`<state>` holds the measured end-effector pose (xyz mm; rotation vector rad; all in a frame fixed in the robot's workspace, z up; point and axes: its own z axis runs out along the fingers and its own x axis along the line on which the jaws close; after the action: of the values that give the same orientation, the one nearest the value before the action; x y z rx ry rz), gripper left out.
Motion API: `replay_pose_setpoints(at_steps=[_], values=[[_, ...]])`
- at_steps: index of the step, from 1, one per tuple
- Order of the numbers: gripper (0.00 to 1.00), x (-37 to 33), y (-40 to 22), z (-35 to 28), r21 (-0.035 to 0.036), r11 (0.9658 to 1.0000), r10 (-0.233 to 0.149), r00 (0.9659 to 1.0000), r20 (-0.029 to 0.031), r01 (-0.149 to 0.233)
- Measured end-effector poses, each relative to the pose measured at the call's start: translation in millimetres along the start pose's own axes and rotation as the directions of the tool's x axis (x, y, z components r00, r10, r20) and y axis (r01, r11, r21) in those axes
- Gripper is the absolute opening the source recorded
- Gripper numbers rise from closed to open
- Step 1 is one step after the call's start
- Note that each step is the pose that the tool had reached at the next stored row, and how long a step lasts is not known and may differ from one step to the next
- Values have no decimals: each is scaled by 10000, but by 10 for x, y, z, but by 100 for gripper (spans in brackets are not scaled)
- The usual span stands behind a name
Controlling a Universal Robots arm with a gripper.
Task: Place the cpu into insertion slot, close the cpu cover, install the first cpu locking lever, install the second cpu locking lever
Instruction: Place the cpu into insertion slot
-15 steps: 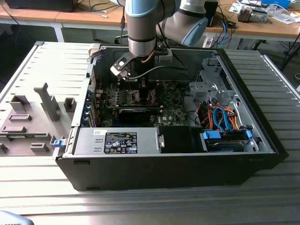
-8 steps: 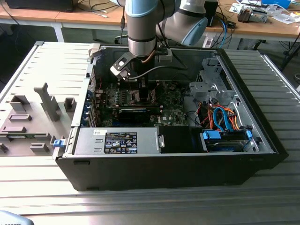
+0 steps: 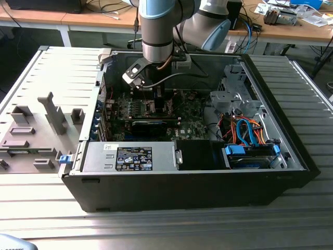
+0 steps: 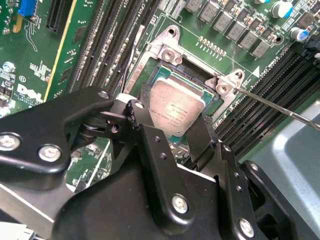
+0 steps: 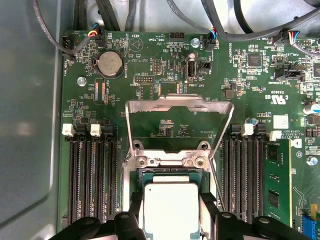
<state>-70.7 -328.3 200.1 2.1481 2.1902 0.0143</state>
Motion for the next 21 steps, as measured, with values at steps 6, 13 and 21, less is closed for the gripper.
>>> replay_pose_setpoints(at_steps=[6,13,21], values=[[53,0,0,-2,-1,10000,1,10000,-2,-1],[53,-2,3,-55,-1,10000,0,10000,-2,0],[53,-1,8,-30,8,9999,148,9999,10,-148]])
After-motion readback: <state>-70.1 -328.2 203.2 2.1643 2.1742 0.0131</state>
